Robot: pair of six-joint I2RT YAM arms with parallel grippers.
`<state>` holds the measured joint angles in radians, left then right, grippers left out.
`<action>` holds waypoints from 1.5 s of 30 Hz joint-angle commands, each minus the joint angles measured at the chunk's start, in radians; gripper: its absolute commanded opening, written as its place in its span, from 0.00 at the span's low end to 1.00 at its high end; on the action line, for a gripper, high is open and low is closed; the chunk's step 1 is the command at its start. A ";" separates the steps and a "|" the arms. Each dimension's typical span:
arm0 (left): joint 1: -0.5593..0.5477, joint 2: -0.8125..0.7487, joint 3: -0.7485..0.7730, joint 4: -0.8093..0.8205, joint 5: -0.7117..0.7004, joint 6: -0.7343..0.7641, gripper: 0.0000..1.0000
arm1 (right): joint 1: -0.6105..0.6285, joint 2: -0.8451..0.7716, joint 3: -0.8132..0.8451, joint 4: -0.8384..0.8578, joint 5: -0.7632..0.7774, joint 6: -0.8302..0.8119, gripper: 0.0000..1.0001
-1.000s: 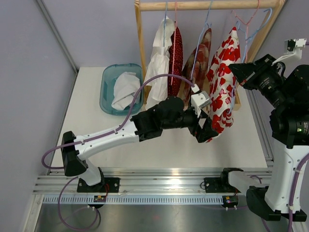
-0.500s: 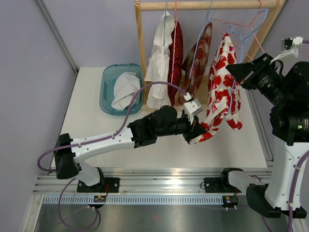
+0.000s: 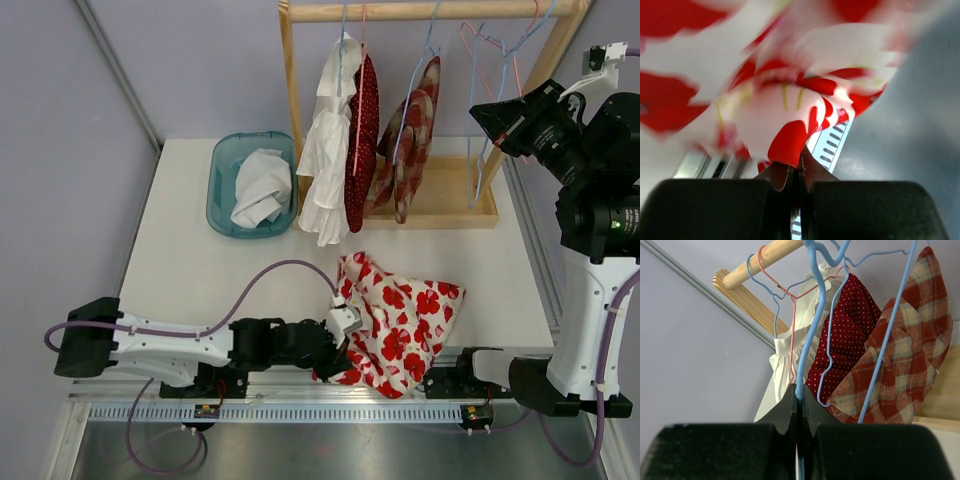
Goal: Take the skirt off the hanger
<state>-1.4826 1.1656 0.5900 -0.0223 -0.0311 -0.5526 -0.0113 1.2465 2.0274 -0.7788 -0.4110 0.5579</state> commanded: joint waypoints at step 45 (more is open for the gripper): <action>1.335 0.637 1.412 -0.456 0.052 0.335 0.60 | -0.016 0.484 0.229 0.095 -0.058 -0.036 0.00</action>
<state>-0.1520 1.8267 2.0399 -0.5072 -0.0429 -0.1207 -0.0162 1.7115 2.2017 -0.7029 -0.4644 0.5587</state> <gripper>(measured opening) 0.132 0.031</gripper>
